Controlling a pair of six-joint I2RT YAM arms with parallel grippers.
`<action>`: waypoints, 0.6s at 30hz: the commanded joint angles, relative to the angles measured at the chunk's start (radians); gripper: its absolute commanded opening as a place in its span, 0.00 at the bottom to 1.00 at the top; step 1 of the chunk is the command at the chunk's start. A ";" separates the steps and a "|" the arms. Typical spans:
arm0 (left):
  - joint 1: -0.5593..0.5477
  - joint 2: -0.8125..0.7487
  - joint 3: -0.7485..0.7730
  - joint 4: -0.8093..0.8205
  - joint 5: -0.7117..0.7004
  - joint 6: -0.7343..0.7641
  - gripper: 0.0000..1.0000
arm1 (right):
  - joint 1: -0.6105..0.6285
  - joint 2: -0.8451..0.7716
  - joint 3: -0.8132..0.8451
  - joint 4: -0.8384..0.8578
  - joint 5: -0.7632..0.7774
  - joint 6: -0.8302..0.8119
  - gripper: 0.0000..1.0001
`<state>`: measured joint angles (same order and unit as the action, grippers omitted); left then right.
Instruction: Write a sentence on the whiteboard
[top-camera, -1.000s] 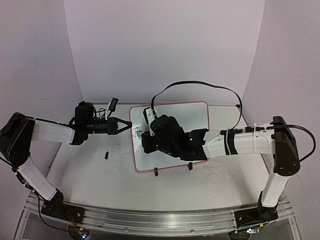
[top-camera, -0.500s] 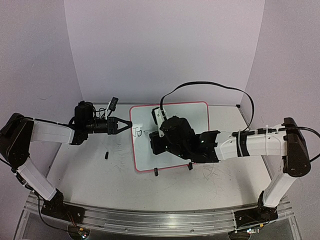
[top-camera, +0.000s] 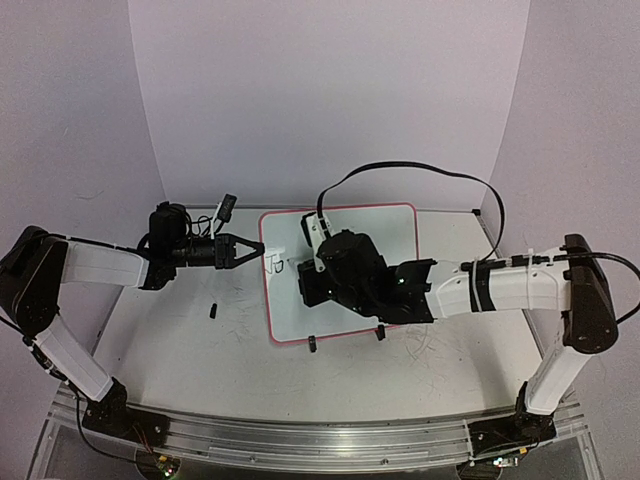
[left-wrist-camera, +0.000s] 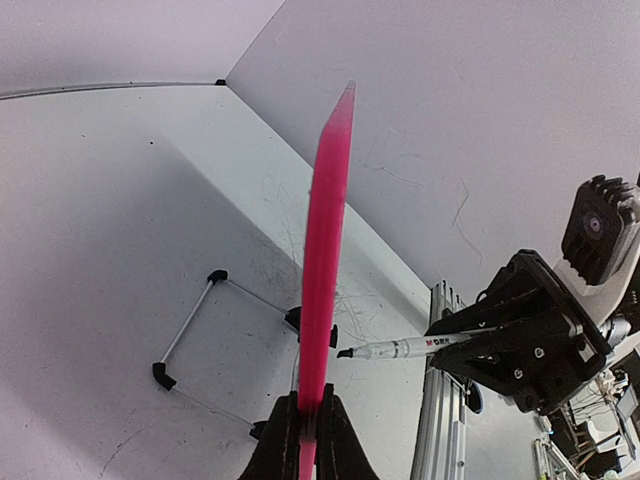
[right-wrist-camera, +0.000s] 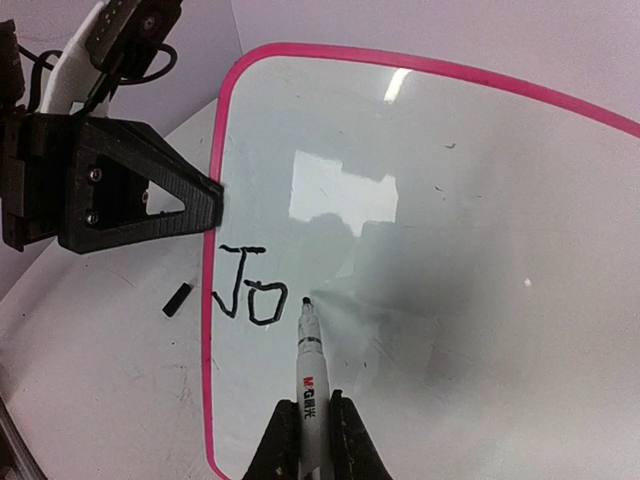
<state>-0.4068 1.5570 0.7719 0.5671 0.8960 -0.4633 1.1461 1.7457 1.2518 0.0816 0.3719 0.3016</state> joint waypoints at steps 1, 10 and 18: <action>0.000 -0.039 0.021 0.049 0.028 -0.009 0.00 | 0.005 0.021 0.059 0.030 -0.011 -0.021 0.00; 0.000 -0.040 0.024 0.049 0.028 -0.009 0.00 | 0.005 0.051 0.076 0.032 -0.004 -0.017 0.00; 0.000 -0.037 0.027 0.049 0.030 -0.009 0.00 | 0.004 0.056 0.077 0.022 0.035 -0.008 0.00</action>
<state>-0.4068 1.5570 0.7719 0.5668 0.8969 -0.4632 1.1461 1.7878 1.2894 0.0895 0.3736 0.2885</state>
